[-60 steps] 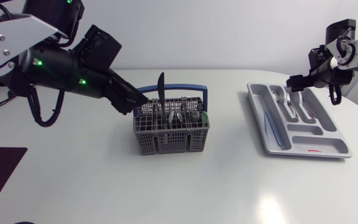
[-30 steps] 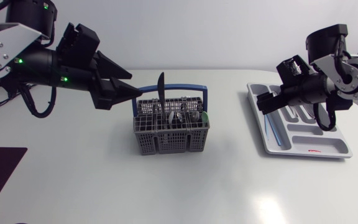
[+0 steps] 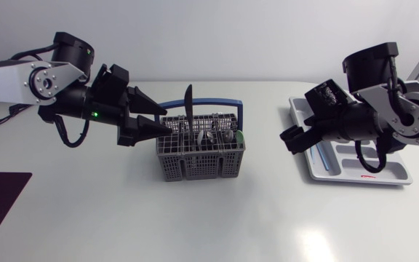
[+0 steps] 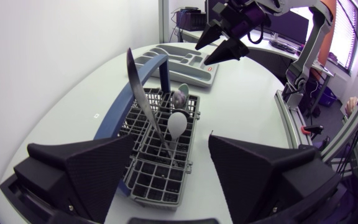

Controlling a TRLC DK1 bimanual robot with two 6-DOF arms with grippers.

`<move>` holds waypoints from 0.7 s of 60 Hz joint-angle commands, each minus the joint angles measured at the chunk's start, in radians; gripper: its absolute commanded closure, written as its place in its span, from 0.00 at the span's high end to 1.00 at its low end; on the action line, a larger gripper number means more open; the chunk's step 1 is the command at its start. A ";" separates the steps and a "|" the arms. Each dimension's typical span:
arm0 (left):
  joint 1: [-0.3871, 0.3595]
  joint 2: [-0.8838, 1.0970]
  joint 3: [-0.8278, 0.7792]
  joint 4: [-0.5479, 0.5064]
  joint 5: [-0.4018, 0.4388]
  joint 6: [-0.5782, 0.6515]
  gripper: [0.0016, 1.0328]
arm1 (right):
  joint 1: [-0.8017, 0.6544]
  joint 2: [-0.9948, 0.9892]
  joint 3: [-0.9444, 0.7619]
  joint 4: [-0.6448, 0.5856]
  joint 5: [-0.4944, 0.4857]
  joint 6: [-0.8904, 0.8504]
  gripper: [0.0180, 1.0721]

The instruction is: Unload the cutlery basket into the drawer organizer.

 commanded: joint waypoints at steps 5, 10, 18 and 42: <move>-0.004 0.036 -0.071 0.074 0.038 0.032 0.86 | 0.006 -0.010 -0.043 0.029 -0.002 -0.020 0.90; -0.018 0.036 -0.090 0.117 0.038 0.015 0.86 | 0.006 -0.010 -0.054 0.037 -0.002 -0.023 0.90; -0.035 0.045 -0.107 0.184 0.038 -0.037 0.86 | 0.021 -0.011 -0.066 0.038 -0.002 -0.027 0.90; -0.096 0.113 -0.128 0.420 -0.008 -0.267 0.85 | 0.026 -0.023 -0.091 0.053 0.001 -0.029 0.90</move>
